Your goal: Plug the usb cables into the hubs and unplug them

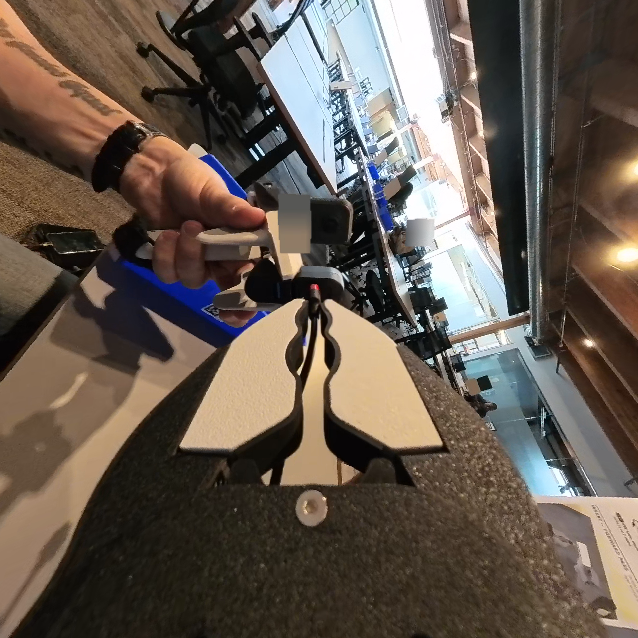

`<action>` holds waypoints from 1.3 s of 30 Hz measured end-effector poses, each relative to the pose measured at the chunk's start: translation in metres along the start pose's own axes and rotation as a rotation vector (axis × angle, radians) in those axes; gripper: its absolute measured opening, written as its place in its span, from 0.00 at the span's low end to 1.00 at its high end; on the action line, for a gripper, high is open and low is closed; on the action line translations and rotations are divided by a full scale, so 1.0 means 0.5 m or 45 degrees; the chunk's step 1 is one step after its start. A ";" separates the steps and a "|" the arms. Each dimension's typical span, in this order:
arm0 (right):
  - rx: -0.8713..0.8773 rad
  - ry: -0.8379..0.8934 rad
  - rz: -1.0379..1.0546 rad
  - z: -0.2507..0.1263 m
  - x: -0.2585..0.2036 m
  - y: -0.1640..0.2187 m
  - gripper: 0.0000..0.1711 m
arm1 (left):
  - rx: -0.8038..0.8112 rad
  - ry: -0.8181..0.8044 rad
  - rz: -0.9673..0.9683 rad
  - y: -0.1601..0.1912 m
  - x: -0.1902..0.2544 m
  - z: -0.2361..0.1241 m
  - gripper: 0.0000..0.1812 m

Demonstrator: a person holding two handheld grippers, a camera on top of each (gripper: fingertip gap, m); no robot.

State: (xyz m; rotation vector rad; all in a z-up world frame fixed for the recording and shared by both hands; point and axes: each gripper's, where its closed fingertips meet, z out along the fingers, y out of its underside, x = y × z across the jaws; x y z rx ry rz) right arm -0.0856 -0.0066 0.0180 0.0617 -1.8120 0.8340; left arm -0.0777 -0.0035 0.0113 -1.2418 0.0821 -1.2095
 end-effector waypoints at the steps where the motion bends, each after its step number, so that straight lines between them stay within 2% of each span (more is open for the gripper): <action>1: -0.003 0.004 -0.002 0.001 0.000 0.000 0.03 | 0.001 0.000 -0.001 0.001 -0.001 0.000 0.12; 13: -0.021 -0.027 0.007 -0.007 -0.012 -0.013 0.02 | -0.068 0.007 0.064 0.018 0.008 0.007 0.12; 25: -0.086 -0.141 -0.011 -0.014 -0.037 -0.011 0.02 | -0.298 -0.107 0.144 0.066 0.000 0.011 0.12; 33: -0.054 -0.114 0.018 -0.023 -0.026 -0.010 0.00 | -0.267 -0.121 0.143 0.056 -0.002 0.003 0.12; 37: -0.037 -0.110 0.041 -0.026 -0.018 -0.011 0.00 | -0.218 -0.064 0.128 0.041 0.005 -0.013 0.17; 39: -0.044 -0.122 0.050 -0.022 -0.023 -0.007 0.00 | -0.223 -0.074 0.137 0.043 0.002 -0.020 0.12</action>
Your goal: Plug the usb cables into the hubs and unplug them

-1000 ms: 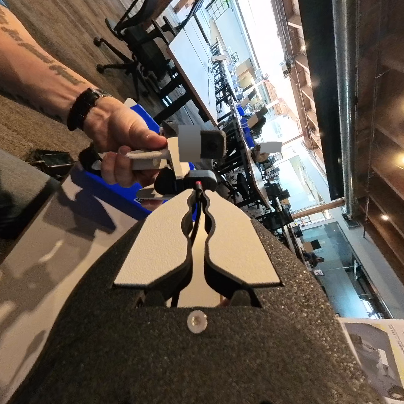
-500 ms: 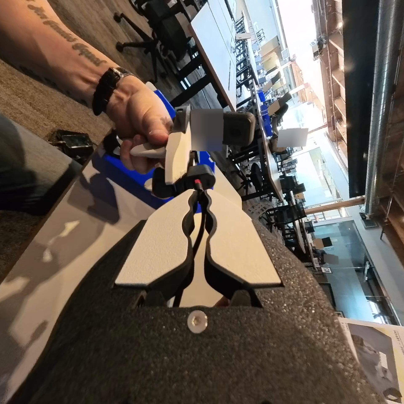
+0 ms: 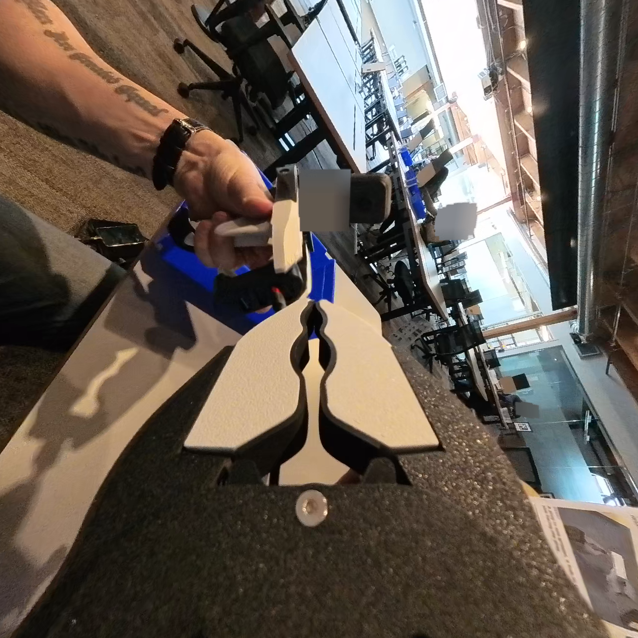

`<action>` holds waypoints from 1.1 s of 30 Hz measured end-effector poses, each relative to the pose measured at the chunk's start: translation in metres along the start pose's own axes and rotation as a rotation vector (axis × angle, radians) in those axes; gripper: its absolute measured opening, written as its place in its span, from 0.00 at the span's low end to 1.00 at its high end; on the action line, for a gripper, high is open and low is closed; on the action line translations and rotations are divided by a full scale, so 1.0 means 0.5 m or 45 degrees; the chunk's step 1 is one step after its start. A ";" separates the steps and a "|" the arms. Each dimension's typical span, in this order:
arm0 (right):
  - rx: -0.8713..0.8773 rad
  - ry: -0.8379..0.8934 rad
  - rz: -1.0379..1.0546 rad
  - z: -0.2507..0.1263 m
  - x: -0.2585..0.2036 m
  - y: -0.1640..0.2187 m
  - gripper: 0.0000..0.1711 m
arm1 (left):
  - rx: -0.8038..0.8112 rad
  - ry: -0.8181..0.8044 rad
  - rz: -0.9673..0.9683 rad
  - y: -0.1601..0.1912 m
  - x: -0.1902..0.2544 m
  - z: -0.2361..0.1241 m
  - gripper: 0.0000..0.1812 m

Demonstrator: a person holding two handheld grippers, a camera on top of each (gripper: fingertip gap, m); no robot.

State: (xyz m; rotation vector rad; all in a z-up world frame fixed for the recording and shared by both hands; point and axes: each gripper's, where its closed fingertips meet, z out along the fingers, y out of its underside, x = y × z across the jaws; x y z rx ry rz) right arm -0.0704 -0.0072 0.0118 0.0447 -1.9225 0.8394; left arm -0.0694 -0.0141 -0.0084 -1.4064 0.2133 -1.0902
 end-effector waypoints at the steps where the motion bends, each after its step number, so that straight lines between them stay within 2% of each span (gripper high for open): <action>1: -0.015 -0.007 0.001 0.005 -0.004 0.006 0.00 | -0.016 -0.040 0.001 0.005 -0.011 -0.003 0.12; 4: -0.098 -0.022 0.027 0.027 -0.012 0.059 0.00 | -0.116 -0.270 0.026 0.031 -0.081 0.007 0.12; 7: -0.085 -0.074 0.099 0.037 -0.015 0.104 0.00 | -0.112 -0.343 0.020 0.040 -0.113 0.014 0.12; 12: 0.025 -0.074 0.007 0.005 -0.008 0.101 0.00 | -0.057 -0.271 -0.026 0.027 -0.112 -0.006 0.12; 15: -0.045 -0.010 -0.120 0.006 0.001 0.113 0.05 | -0.044 -0.228 -0.062 0.026 -0.112 -0.007 0.12; 21: -0.208 -0.116 -0.253 0.029 -0.041 0.133 0.07 | -0.040 -0.212 -0.113 0.038 -0.124 -0.007 0.12; 26: -0.274 -0.192 -0.267 0.040 -0.060 0.139 0.21 | -0.043 -0.217 -0.102 0.036 -0.123 -0.010 0.12; 33: -0.328 -0.222 -0.291 0.057 -0.069 0.138 0.23 | -0.029 -0.199 -0.105 0.029 -0.113 -0.015 0.12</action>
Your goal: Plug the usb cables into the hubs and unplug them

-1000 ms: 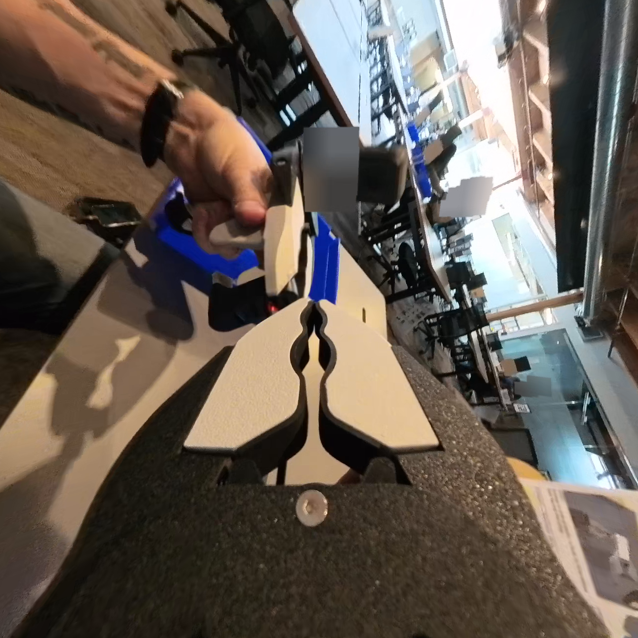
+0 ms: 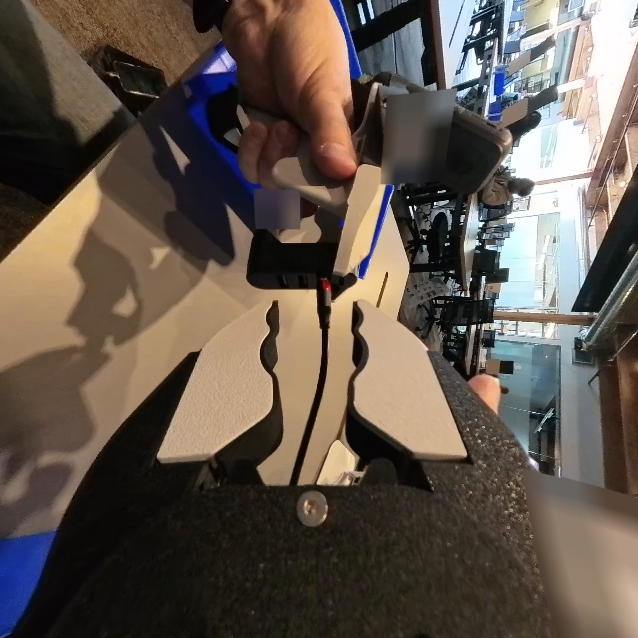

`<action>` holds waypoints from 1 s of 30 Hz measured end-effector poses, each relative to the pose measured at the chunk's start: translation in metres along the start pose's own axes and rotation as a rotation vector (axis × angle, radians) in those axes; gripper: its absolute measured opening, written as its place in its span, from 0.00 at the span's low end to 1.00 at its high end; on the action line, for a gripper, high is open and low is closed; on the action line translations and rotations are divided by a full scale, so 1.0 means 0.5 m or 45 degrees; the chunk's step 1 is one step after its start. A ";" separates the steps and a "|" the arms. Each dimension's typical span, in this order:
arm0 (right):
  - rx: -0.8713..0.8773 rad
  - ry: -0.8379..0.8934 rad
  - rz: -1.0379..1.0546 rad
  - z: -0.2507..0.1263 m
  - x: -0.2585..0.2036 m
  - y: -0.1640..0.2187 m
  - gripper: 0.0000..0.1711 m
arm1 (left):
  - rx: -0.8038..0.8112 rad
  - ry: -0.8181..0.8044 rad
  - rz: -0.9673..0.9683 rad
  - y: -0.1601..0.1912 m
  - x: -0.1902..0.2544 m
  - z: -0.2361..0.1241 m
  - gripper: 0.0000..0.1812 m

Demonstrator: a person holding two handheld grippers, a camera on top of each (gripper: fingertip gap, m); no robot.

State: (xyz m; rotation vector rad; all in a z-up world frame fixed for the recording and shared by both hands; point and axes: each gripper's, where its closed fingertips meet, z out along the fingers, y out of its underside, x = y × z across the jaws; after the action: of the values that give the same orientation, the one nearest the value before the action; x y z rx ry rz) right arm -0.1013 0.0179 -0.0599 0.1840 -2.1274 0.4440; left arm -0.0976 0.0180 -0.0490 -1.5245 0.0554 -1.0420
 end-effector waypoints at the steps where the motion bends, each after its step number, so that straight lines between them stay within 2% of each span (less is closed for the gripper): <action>1: -0.003 0.006 0.001 0.002 0.001 -0.001 0.23 | -0.002 0.000 0.001 0.000 0.001 0.000 0.12; 4: 0.000 0.002 0.007 0.004 0.002 -0.003 0.23 | -0.010 0.006 0.003 0.002 0.004 0.001 0.12; 8: 0.017 0.007 0.008 0.001 0.004 -0.010 0.08 | -0.017 0.012 0.005 0.004 0.008 0.002 0.12; 10: 0.023 0.006 0.016 0.000 0.005 -0.012 0.04 | -0.019 0.013 0.006 0.004 0.008 0.003 0.12; 18: -0.005 0.086 0.030 -0.002 0.020 -0.010 0.04 | 0.062 0.004 0.019 -0.014 0.009 0.000 0.12; 21: -0.006 0.134 0.113 -0.009 0.039 0.000 0.04 | 0.112 -0.022 0.018 -0.027 0.003 -0.008 0.25; 24: -0.016 0.197 0.200 -0.020 0.062 0.014 0.04 | 0.128 -0.037 0.026 -0.033 -0.001 -0.013 0.33; 26: -0.030 0.218 0.233 -0.022 0.069 0.020 0.04 | 0.127 -0.040 0.036 -0.032 0.000 -0.010 0.36; 30: -0.064 0.239 0.251 -0.019 0.073 0.026 0.04 | 0.154 -0.063 0.040 -0.034 -0.007 -0.006 0.36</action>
State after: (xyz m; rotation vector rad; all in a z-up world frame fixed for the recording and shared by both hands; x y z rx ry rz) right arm -0.1181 0.0348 -0.0280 -0.0943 -1.9765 0.5016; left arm -0.1099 0.0224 -0.0375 -1.4340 -0.0178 -0.9654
